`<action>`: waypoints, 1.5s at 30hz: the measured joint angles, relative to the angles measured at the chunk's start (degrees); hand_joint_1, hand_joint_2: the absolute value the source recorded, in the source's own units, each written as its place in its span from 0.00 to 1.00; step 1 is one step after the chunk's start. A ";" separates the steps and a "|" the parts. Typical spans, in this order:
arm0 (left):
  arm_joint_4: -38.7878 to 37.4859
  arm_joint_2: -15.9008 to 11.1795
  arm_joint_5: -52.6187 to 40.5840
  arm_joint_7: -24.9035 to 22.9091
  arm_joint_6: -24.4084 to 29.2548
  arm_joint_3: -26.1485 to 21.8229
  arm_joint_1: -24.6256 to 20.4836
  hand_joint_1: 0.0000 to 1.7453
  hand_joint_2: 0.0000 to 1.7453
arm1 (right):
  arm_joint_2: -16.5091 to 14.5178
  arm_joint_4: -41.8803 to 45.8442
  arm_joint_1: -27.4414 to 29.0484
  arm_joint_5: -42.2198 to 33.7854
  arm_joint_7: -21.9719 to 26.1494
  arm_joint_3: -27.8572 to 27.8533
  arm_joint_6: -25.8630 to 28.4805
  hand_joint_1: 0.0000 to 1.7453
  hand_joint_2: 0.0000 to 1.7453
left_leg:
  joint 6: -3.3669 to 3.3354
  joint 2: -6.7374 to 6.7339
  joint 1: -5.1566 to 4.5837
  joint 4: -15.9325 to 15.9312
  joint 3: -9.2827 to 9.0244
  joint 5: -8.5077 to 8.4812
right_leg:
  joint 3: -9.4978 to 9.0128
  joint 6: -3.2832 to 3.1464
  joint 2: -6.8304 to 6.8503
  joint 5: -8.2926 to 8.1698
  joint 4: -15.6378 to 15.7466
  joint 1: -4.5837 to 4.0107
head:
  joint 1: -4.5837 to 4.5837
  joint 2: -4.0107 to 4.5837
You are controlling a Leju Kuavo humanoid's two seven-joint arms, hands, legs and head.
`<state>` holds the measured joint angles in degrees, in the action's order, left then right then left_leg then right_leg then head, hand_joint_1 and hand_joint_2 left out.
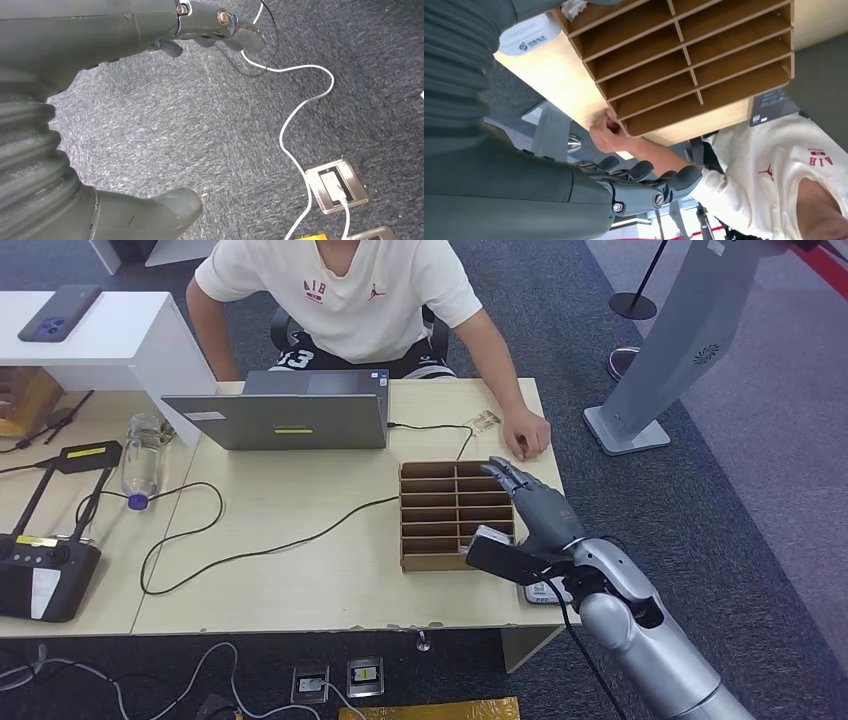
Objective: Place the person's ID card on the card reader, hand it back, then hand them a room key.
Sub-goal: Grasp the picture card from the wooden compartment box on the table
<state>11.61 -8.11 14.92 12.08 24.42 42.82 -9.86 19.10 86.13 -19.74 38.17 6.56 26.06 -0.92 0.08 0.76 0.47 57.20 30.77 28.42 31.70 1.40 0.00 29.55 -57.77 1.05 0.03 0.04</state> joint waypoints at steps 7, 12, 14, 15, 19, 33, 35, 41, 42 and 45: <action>0.00 -0.21 -0.52 -0.62 -0.33 0.00 -0.15 0.00 1.00 | 0.01 0.14 2.50 1.68 -0.97 0.75 1.38 0.00 1.00 | 0.00 -0.02 0.00 0.00 0.00 0.00 | 0.00 0.00 -0.03 0.00 0.00 0.00 | -0.01 0.00; 0.00 -0.21 -0.54 -0.74 -0.21 0.01 -0.14 0.00 1.00 | 0.36 0.14 3.23 1.80 -1.12 1.35 1.53 0.00 1.00 | 0.00 -0.01 0.00 0.00 0.00 0.00 | 0.00 0.00 -0.03 0.00 0.00 0.00 | -0.01 0.00; 0.00 -0.22 -0.51 -0.75 -0.13 0.02 -0.13 0.00 1.00 | 0.55 0.14 3.47 1.88 -1.23 1.47 1.50 0.00 1.00 | 0.00 -0.01 0.00 0.00 0.00 0.00 | 0.00 0.00 -0.03 0.00 0.00 0.00 | -0.01 0.00; 0.00 -0.22 -0.50 -0.76 -0.08 0.02 -0.13 0.00 1.00 | 0.64 0.14 3.59 1.97 -1.29 1.50 1.46 0.00 1.00 | 0.00 -0.01 0.00 0.00 0.00 0.00 | 0.00 0.00 -0.03 0.00 0.00 0.00 | -0.01 0.00; 0.00 -0.25 -0.46 -0.76 0.02 0.02 -0.12 0.00 1.00 | 0.95 0.14 3.77 3.10 -1.80 1.75 1.20 0.00 1.00 | 0.00 -0.01 0.00 0.00 0.00 0.00 | 0.00 0.00 -0.03 0.00 0.00 0.00 | -0.01 0.00; 0.00 -0.38 0.54 -0.78 0.24 0.01 -0.12 0.00 1.00 | 1.60 -1.32 3.71 17.55 -4.96 3.78 5.09 0.00 1.00 | 0.00 0.00 0.00 -0.01 0.02 0.00 | 0.00 0.00 -0.02 0.00 0.00 0.00 | -0.01 0.00; 0.00 -0.37 0.69 -0.78 0.28 0.00 -0.12 0.00 1.00 | 1.59 -1.70 3.68 17.96 -4.83 4.10 5.38 0.00 1.00 | 0.00 0.00 0.00 -0.01 0.03 0.00 | 0.00 0.00 -0.02 0.00 0.00 0.00 | -0.01 0.00; 0.00 -0.27 1.27 -0.77 0.74 0.00 -0.09 0.00 1.00 | 1.51 -2.98 3.15 17.73 -3.98 4.90 5.89 0.00 1.00 | 0.00 0.00 0.00 -0.01 0.03 0.00 | 0.00 0.00 -0.01 0.00 -0.01 0.00 | -0.01 0.00; 0.00 -0.24 1.32 -0.76 0.79 0.00 -0.08 0.00 1.00 | 1.51 -3.17 3.02 17.61 -3.86 5.00 5.91 0.00 1.00 | 0.00 0.00 0.00 -0.01 0.03 0.00 | 0.00 0.00 -0.01 0.00 -0.01 0.00 | -0.01 0.00; 0.00 -0.21 1.43 -0.76 0.82 0.00 -0.08 0.00 1.00 | 1.49 -3.69 2.65 17.23 -3.52 5.45 5.91 0.00 1.00 | 0.00 0.00 0.00 -0.01 0.03 0.00 | 0.00 0.00 -0.01 0.00 -0.01 0.00 | -0.01 0.00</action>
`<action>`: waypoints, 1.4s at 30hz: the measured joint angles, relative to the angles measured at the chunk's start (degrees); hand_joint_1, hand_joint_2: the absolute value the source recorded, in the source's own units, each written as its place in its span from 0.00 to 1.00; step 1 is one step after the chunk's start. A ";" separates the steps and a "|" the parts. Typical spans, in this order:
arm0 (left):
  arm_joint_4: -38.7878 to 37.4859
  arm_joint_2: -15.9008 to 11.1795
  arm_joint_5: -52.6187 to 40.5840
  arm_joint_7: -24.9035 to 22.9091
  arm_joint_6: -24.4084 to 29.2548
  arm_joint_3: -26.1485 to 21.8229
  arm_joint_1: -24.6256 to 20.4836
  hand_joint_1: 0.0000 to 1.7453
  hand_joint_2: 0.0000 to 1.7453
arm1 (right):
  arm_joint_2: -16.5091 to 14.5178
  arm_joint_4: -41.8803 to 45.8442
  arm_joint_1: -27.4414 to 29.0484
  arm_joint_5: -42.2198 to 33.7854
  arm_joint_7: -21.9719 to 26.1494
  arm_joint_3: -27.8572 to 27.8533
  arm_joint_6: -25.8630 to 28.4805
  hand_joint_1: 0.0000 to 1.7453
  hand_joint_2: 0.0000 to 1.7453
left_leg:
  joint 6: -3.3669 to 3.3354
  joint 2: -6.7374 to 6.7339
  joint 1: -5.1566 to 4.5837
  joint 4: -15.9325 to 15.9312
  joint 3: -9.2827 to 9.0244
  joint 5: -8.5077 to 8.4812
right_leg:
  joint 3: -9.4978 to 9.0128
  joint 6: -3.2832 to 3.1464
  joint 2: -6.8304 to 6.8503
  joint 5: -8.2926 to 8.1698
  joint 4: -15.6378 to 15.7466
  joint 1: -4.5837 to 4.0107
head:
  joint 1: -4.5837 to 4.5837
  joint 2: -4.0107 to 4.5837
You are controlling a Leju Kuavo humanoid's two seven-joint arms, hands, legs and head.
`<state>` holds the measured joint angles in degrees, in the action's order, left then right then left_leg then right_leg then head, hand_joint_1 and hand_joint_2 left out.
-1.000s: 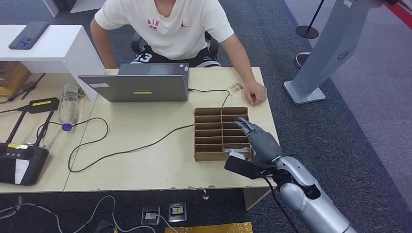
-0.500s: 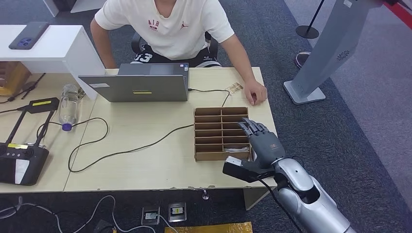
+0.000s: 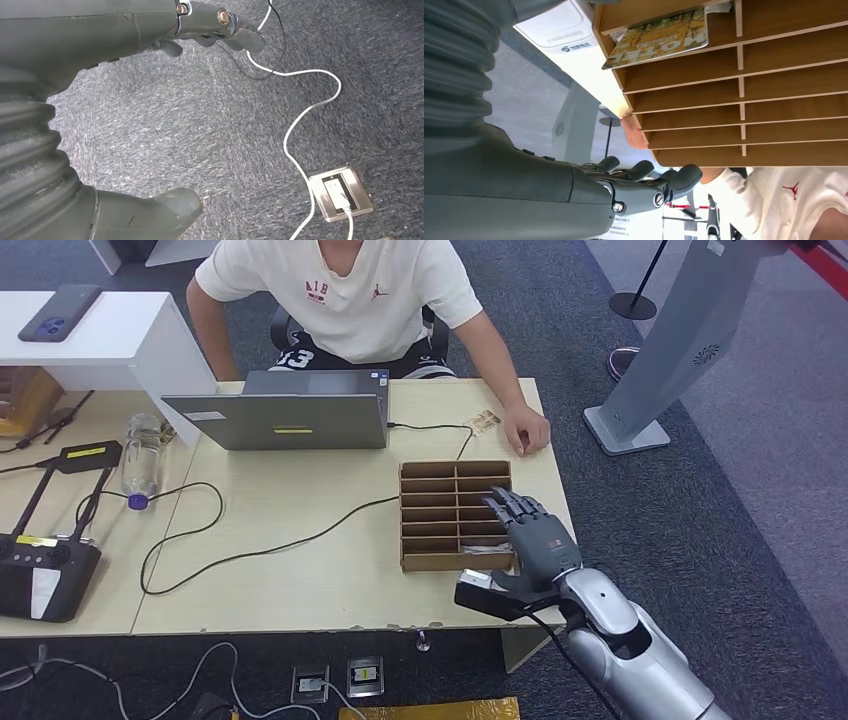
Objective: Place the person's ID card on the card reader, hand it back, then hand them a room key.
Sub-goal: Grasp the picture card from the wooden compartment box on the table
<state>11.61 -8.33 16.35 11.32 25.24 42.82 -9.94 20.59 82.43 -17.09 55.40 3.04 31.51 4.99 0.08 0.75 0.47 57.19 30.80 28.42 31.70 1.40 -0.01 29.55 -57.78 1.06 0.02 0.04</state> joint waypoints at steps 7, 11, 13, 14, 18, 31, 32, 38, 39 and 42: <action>0.00 0.00 0.29 0.00 0.02 0.00 0.00 0.00 1.00 | -0.06 -1.15 -0.61 -0.74 0.80 0.44 -0.17 0.00 1.00 | 0.00 0.00 0.00 0.00 0.00 0.00 | 0.00 0.00 0.00 0.00 0.00 0.00 | 0.00 0.00; 0.00 0.00 0.29 0.02 0.02 0.00 0.01 0.00 1.00 | -0.29 -2.09 -0.90 -1.27 1.58 0.79 -0.26 0.00 1.00 | 0.00 0.00 0.00 0.00 0.01 0.00 | 0.00 0.00 0.01 0.00 0.00 0.00 | -0.01 0.00; 0.00 0.00 0.27 0.05 0.00 0.00 0.01 0.00 1.00 | -0.49 -2.68 -1.04 -1.40 1.92 0.97 -0.22 0.00 1.00 | 0.00 0.00 0.00 0.00 0.01 0.00 | 0.00 0.00 0.01 0.00 0.00 0.00 | 0.00 0.00; 0.00 0.00 0.25 0.07 -0.01 0.00 0.01 0.00 1.00 | -0.61 -3.03 -1.12 -1.41 2.03 1.04 -0.18 0.00 1.00 | 0.00 0.00 0.00 0.00 0.01 0.00 | 0.00 0.00 0.01 0.00 0.00 0.00 | 0.00 0.00; 0.00 0.02 0.22 0.11 -0.02 0.00 0.08 0.00 1.00 | -1.01 -4.77 -1.58 -1.39 2.44 1.35 0.02 0.46 1.00 | 0.00 0.00 0.00 0.00 0.01 0.00 | 0.00 0.00 0.01 0.00 0.00 0.00 | 0.00 0.00; 0.00 0.04 0.37 0.11 -0.09 0.00 0.41 0.00 1.00 | -1.95 -9.72 -3.30 -3.15 2.61 2.14 -0.24 1.00 1.00 | 0.00 0.00 0.00 0.00 -0.01 0.00 | 0.00 0.00 0.01 0.00 0.00 0.00 | 0.00 0.00; 0.00 0.04 0.39 0.13 -0.08 0.00 0.42 0.00 1.00 | -1.98 -9.85 -3.39 -3.23 2.61 2.18 -0.28 1.00 1.00 | 0.00 0.00 0.00 0.00 -0.01 0.00 | 0.00 0.00 0.01 0.00 0.00 0.00 | 0.00 0.00; 0.00 0.05 0.52 0.20 -0.05 0.00 0.48 0.00 1.00 | -2.10 -10.68 -3.75 -3.42 2.49 2.30 -0.19 1.00 1.00 | 0.01 0.00 0.00 0.00 0.00 -0.01 | 0.00 0.00 0.01 0.00 0.00 0.00 | 0.00 0.00; 0.00 0.05 0.52 0.20 -0.04 0.00 0.49 0.00 1.00 | -2.12 -10.80 -3.79 -3.42 2.48 2.31 -0.15 1.00 1.00 | 0.01 0.00 0.00 0.00 0.00 -0.01 | 0.00 0.00 0.01 0.00 0.00 0.00 | 0.00 0.00; 0.00 0.04 0.52 0.20 -0.04 0.00 0.49 0.00 1.00 | -2.21 -11.11 -3.90 -3.42 2.43 2.34 -0.01 1.00 1.00 | 0.01 0.00 0.00 0.00 0.00 -0.01 | 0.00 0.00 0.01 0.00 0.00 0.00 | 0.00 0.00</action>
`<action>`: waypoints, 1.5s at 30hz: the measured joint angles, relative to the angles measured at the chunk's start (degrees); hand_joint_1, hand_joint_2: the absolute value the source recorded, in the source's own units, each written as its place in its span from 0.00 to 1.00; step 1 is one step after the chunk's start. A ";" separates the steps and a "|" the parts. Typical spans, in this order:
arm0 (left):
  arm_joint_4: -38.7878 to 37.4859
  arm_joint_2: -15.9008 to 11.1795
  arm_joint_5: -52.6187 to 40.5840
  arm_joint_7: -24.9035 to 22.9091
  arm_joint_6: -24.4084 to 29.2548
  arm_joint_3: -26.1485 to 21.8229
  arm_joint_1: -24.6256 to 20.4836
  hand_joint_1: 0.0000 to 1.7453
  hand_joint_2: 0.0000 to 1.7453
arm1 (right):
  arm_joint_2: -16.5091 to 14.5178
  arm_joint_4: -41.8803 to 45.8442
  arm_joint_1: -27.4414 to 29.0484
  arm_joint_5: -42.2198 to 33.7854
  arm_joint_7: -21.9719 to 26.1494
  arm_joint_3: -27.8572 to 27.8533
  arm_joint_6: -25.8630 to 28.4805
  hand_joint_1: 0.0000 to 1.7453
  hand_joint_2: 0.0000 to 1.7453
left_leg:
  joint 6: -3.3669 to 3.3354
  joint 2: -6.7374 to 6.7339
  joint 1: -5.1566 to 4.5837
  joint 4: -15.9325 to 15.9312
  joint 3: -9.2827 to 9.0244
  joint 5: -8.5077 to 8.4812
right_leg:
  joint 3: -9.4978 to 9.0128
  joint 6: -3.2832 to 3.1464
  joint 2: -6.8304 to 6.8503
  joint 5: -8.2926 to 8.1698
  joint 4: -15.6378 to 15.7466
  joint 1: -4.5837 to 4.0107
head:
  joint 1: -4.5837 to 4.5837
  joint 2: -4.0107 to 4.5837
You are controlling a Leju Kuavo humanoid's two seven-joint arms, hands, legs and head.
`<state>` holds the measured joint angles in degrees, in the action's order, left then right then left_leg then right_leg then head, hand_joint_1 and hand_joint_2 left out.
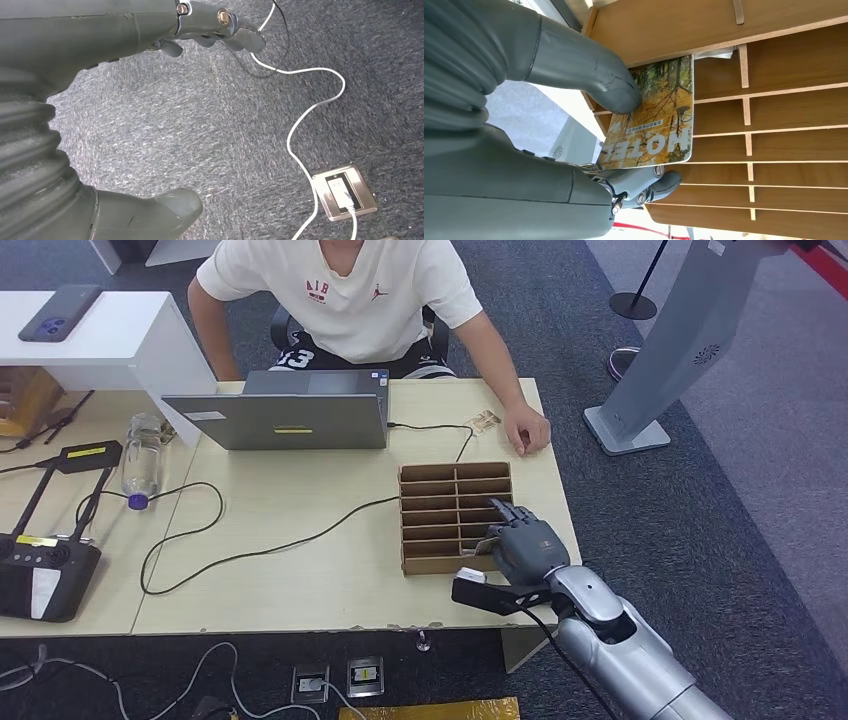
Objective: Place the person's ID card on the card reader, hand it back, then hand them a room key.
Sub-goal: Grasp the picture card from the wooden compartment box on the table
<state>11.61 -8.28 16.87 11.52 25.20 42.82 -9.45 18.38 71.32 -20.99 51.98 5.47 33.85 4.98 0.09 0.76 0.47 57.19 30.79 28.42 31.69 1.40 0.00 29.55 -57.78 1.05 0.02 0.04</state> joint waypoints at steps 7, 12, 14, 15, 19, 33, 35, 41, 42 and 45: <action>0.00 0.04 -0.15 0.02 -0.07 0.00 -0.02 0.00 1.00 | -0.27 -0.61 -0.05 0.00 -0.14 0.08 0.63 1.00 1.00 | 0.00 0.00 0.00 0.00 0.00 0.00 | 0.00 0.00 0.00 0.00 0.00 0.00 | 0.00 0.00; 0.00 0.11 -0.61 0.00 -0.17 0.00 -0.21 0.00 1.00 | -0.35 -0.96 -0.20 -0.46 -0.09 0.17 2.31 1.00 1.00 | 0.00 0.00 0.00 0.00 0.00 0.00 | 0.00 0.00 0.00 0.00 0.00 0.00 | 0.00 0.00; 0.00 0.12 -0.71 0.00 -0.11 0.00 -0.30 0.00 1.00 | -0.35 -0.98 -0.63 -1.23 0.22 0.07 3.57 1.00 1.00 | 0.00 -0.01 0.00 0.00 0.00 0.00 | 0.00 0.00 -0.02 -0.01 0.00 0.00 | -0.01 0.00; 0.00 0.14 -0.76 0.01 -0.06 0.00 -0.36 0.00 1.00 | -0.35 -0.97 -0.97 -1.69 0.44 -0.13 4.28 1.00 1.00 | 0.00 -0.01 0.00 0.00 -0.01 0.00 | 0.00 0.00 -0.02 -0.01 -0.01 0.00 | -0.01 0.00; 0.00 0.22 -1.02 0.24 0.34 0.00 -0.49 0.00 1.00 | -0.30 -0.66 -3.31 -3.43 1.42 -1.89 6.52 1.00 1.00 | 0.02 -0.01 -0.01 0.02 -0.01 -0.02 | 0.01 -0.01 -0.03 -0.03 -0.01 0.01 | 0.00 0.00; 0.00 0.84 -3.22 0.61 0.97 0.02 -1.81 0.00 1.00 | 0.70 0.63 -15.86 -6.20 5.16 -13.57 10.13 1.00 1.00 | 0.02 -0.01 -0.01 0.06 -0.01 -0.05 | 0.01 -0.05 -0.03 -0.08 -0.01 0.01 | 0.00 0.00; 0.00 0.93 -3.61 0.61 0.89 0.03 -2.13 0.00 1.00 | 0.69 0.60 -16.52 -6.06 5.53 -14.01 10.08 1.00 1.00 | 0.02 -0.01 -0.01 0.06 0.00 -0.05 | 0.01 -0.05 -0.03 -0.08 -0.01 0.01 | 0.00 0.00; 0.00 1.03 -4.91 0.22 -0.05 0.25 -3.14 0.00 1.00 | 0.33 -2.40 -21.04 -4.63 7.60 -13.88 8.20 1.00 1.00 | 0.02 0.00 0.00 0.04 0.07 -0.06 | 0.02 -0.05 -0.01 -0.08 -0.05 0.01 | 0.00 0.00; 0.00 1.03 -5.09 0.10 -0.30 0.29 -3.36 0.00 1.00 | 0.05 -3.80 -22.47 -4.31 8.25 -13.75 8.03 1.00 1.00 | 0.03 0.00 0.00 0.04 0.08 -0.08 | 0.03 -0.05 0.00 -0.08 -0.05 0.01 | -0.01 0.00; 0.00 1.03 -5.50 -0.17 -1.09 0.38 -3.87 0.00 1.00 | -1.27 -9.07 -26.79 -3.03 10.05 -13.01 7.45 1.00 1.00 | 0.05 0.01 0.00 0.04 0.10 -0.12 | 0.02 -0.05 0.02 -0.08 -0.08 0.01 | -0.01 0.00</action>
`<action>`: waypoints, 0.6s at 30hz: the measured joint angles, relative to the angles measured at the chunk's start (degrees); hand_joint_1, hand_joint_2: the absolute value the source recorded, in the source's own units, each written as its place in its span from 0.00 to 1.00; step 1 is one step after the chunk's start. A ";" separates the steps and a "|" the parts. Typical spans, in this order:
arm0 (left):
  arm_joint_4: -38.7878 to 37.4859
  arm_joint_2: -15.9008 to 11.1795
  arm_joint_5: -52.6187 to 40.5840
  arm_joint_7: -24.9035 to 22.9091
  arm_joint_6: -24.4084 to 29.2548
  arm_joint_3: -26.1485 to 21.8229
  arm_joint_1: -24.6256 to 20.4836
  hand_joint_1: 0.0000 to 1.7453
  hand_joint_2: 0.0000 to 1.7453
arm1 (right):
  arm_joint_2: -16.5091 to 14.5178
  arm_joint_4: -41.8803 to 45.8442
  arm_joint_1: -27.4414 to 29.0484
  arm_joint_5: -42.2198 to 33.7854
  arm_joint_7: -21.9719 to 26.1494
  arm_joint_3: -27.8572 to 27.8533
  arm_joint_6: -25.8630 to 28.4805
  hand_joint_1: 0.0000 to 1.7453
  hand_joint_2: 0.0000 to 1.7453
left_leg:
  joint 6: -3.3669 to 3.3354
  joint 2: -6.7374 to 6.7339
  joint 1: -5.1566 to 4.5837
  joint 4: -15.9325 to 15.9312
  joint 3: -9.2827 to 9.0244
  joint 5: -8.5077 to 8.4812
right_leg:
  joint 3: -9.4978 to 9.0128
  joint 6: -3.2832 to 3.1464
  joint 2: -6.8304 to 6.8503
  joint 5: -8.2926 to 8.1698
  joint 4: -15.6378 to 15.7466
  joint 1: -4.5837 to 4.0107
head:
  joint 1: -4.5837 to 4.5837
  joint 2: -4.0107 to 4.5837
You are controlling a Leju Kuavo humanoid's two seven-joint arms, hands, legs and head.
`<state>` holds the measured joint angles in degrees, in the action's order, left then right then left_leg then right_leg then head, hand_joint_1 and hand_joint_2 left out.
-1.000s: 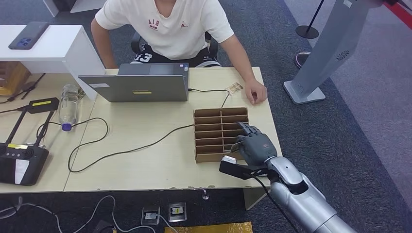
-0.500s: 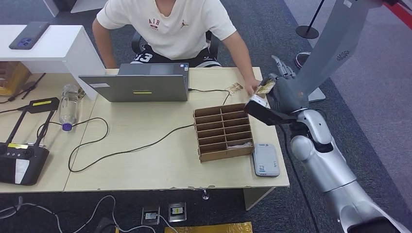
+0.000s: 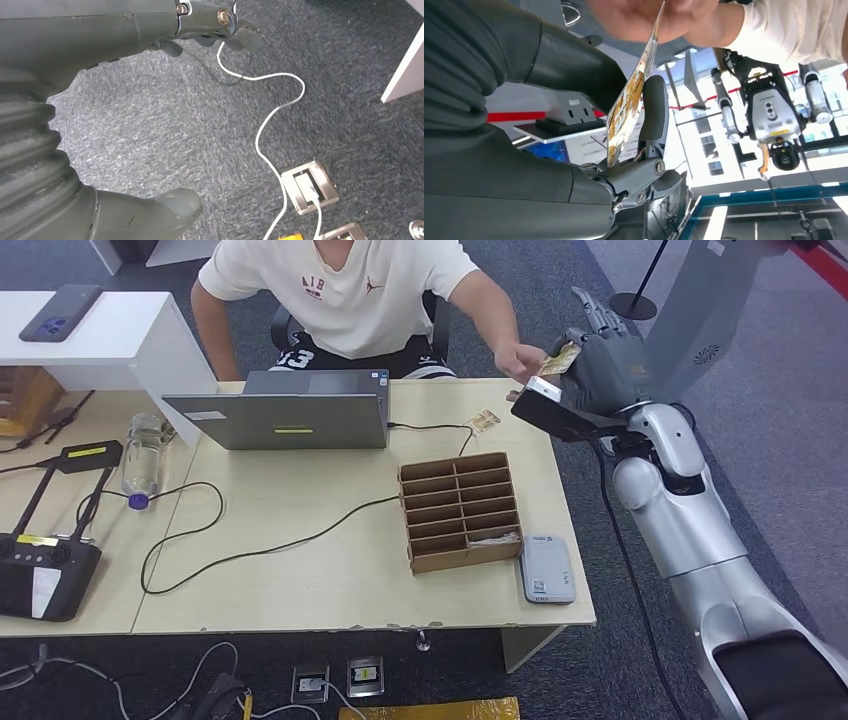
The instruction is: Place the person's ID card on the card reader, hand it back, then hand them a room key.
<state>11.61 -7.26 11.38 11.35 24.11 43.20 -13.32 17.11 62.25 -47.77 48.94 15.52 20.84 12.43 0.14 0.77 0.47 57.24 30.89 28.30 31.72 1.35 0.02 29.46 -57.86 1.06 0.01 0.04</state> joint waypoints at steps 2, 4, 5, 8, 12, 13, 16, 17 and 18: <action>0.00 0.00 -0.14 -0.20 -0.57 0.03 -0.23 0.00 1.00 | -1.10 -4.06 -2.76 1.12 0.69 0.99 -0.85 1.00 1.00 | 0.00 0.01 0.00 0.00 0.01 0.00 | 0.01 0.00 0.01 0.00 -0.03 0.00 | 0.01 0.00; 0.00 -0.01 -0.19 -0.43 -1.08 0.05 -0.50 0.00 1.00 | -2.35 -8.46 -5.41 2.25 0.79 2.17 -1.80 1.00 1.00 | 0.00 0.04 0.00 0.00 0.01 -0.01 | 0.01 0.00 0.04 0.00 -0.04 0.00 | 0.01 0.00; 0.00 -0.01 -0.19 -0.53 -1.25 0.07 -0.61 0.00 1.00 | -3.01 -10.60 -6.60 2.70 0.67 2.73 -2.16 1.00 1.00 | 0.00 0.07 0.00 0.00 0.01 -0.01 | 0.02 -0.01 0.06 0.00 -0.05 0.00 | 0.02 0.00; 0.00 -0.08 -0.17 -0.70 -1.56 0.13 -0.77 0.00 1.00 | -4.82 -16.32 -9.36 3.52 0.13 4.21 -2.77 1.00 1.00 | 0.01 0.09 0.01 0.01 0.00 -0.01 | 0.03 -0.01 0.08 0.00 -0.05 -0.01 | 0.01 0.00; 0.00 -0.23 -0.01 -0.86 -1.71 0.32 -0.78 0.00 1.00 | -6.60 -21.90 -11.41 4.11 -0.48 5.59 -2.85 1.00 1.00 | 0.01 0.11 0.01 0.00 0.02 -0.01 | 0.04 -0.02 0.12 0.01 -0.05 -0.01 | 0.02 0.00; 0.00 -0.30 0.08 -0.89 -1.69 0.36 -0.75 0.00 1.00 | -6.98 -23.09 -11.79 4.35 -0.59 5.91 -2.85 1.00 1.00 | 0.01 0.11 0.01 0.00 0.02 -0.01 | 0.04 -0.02 0.11 0.01 -0.05 -0.01 | 0.02 0.00; 0.00 -0.56 0.40 -0.91 -1.63 0.40 -0.61 0.00 1.00 | -8.03 -26.40 -12.75 4.90 -0.90 6.87 -2.70 0.80 1.00 | 0.01 0.10 0.00 0.01 0.01 -0.01 | 0.04 -0.01 0.07 0.01 -0.05 0.00 | 0.01 0.00; 0.00 -0.62 0.50 -0.91 -1.61 0.40 -0.54 0.00 1.00 | -8.33 -27.38 -12.93 4.98 -1.00 7.16 -2.55 0.55 1.00 | 0.01 0.10 0.00 0.01 0.01 -0.01 | 0.04 -0.01 0.07 0.01 -0.04 0.00 | 0.01 0.00; 0.00 -0.68 0.59 -0.91 -1.58 0.40 -0.43 0.00 1.00 | -8.60 -28.22 -13.04 4.98 -1.07 7.42 -2.35 0.30 1.00 | 0.01 0.11 0.00 0.01 0.01 -0.01 | 0.04 -0.01 0.09 0.01 -0.04 0.00 | 0.01 0.00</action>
<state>11.61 -7.93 11.96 10.45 22.53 43.60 -13.75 8.52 34.03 -60.81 53.92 14.45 28.26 10.07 0.15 0.88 0.47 57.25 30.90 28.28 31.76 1.34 0.11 29.47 -57.90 1.06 0.02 0.04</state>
